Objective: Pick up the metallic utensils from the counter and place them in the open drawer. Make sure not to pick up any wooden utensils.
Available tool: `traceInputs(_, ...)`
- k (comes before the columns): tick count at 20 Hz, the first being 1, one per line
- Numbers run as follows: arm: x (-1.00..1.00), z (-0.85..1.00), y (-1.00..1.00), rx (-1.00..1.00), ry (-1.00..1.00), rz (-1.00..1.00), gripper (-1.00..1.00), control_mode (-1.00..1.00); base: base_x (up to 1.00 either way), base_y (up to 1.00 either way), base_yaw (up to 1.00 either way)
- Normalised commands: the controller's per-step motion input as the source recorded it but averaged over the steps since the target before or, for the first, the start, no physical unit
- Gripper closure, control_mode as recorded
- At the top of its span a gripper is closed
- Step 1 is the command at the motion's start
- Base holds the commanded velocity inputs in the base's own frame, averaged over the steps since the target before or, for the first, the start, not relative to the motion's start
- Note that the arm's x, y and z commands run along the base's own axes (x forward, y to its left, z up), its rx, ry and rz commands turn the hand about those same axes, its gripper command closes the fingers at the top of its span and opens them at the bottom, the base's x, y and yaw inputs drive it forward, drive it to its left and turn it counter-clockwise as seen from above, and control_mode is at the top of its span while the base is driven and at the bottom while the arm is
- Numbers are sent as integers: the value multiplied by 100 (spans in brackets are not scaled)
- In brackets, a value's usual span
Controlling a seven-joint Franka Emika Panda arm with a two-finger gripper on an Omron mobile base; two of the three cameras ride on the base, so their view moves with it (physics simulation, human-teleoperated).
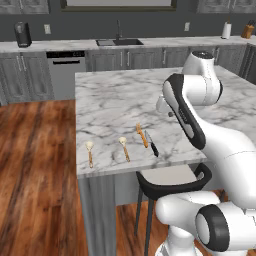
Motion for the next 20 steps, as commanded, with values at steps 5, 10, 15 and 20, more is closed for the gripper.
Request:
traceInputs(5,0,-18,0,0,7,0,-100,-100,0,0,0)
traceInputs(10,0,-10,0,0,5,0,-100,-100,0,0,0)
traceInputs(15,3,-5,0,0,0,0,-100,-100,0,0,0)
traceInputs(20,13,0,0,0,0,0,-100,-100,0,0,0)
